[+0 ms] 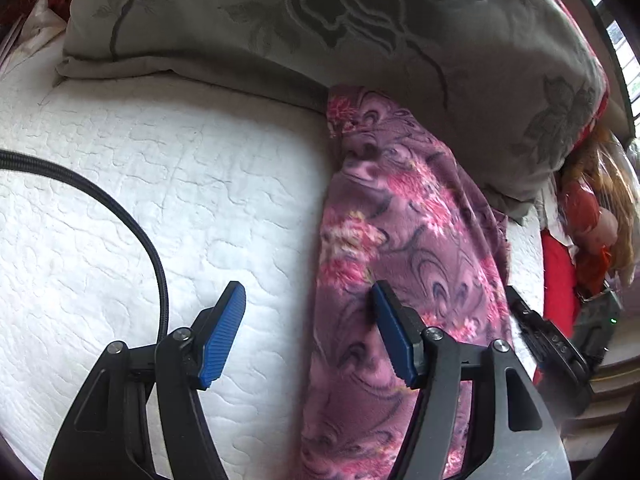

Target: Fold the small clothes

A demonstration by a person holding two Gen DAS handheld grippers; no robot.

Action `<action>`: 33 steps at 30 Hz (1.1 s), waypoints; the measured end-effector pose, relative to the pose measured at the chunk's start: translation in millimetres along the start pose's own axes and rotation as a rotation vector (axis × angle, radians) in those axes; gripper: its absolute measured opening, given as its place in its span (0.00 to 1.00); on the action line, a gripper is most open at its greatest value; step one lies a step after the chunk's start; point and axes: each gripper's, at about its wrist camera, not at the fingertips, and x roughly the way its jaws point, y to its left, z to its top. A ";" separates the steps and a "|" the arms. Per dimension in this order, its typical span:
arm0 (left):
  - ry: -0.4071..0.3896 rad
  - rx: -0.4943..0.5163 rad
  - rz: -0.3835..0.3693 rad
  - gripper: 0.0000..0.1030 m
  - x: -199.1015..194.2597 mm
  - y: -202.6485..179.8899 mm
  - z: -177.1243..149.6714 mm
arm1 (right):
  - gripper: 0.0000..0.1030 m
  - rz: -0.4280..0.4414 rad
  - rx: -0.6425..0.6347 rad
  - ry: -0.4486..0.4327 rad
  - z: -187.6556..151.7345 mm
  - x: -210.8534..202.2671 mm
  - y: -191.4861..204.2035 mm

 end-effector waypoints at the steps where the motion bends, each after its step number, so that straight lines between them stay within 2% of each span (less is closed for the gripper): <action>1: -0.015 0.022 0.012 0.62 -2.6 -2.5 -2.0 | 0.05 0.013 0.019 0.004 -1.5 0.4 -2.6; 5: -0.027 0.067 0.069 0.63 0.8 -11.3 -3.9 | 0.21 0.139 0.160 -0.066 2.5 -7.6 -7.5; 6: -0.032 0.074 0.086 0.63 1.5 -15.0 -3.8 | 0.32 0.137 0.169 -0.060 4.6 -4.2 -6.8; 7: -0.037 0.083 0.102 0.63 2.5 -20.5 -3.7 | 0.34 0.111 0.161 -0.051 6.0 0.2 -5.1; 9: -0.051 0.110 0.129 0.63 3.6 -28.6 -0.2 | 0.32 0.071 0.132 -0.028 7.6 10.0 1.4; 10: -0.066 0.127 0.147 0.63 1.9 -32.5 0.2 | 0.16 0.057 0.111 -0.017 9.7 14.8 7.0; 11: -0.077 0.138 0.160 0.63 3.3 -41.9 1.8 | 0.08 0.069 0.072 -0.029 13.6 13.8 15.9; 14: -0.111 0.165 0.235 0.63 10.4 -50.0 3.5 | 0.08 0.070 -0.023 -0.121 17.9 3.0 35.5; 16: -0.107 0.180 0.277 0.67 21.1 -55.7 5.7 | 0.08 -0.004 -0.024 -0.069 15.1 18.7 32.0; 18: -0.107 0.188 0.293 0.67 24.3 -61.9 6.8 | 0.10 -0.080 -0.030 0.011 17.1 33.3 16.9; 20: -0.122 0.213 0.312 0.67 11.9 -59.2 3.7 | 0.17 -0.065 -0.009 -0.017 17.8 22.4 18.5; 23: -0.131 0.239 0.344 0.67 5.0 -64.6 -5.9 | 0.20 -0.037 -0.027 -0.034 12.5 -4.8 21.9; 27: -0.135 0.232 0.351 0.67 -3.3 -63.1 -23.4 | 0.37 -0.001 -0.050 -0.011 -10.1 -30.5 19.9; 33: -0.131 0.245 0.367 0.67 -13.7 -70.2 -41.5 | 0.37 -0.024 -0.042 0.052 -35.6 -26.2 17.0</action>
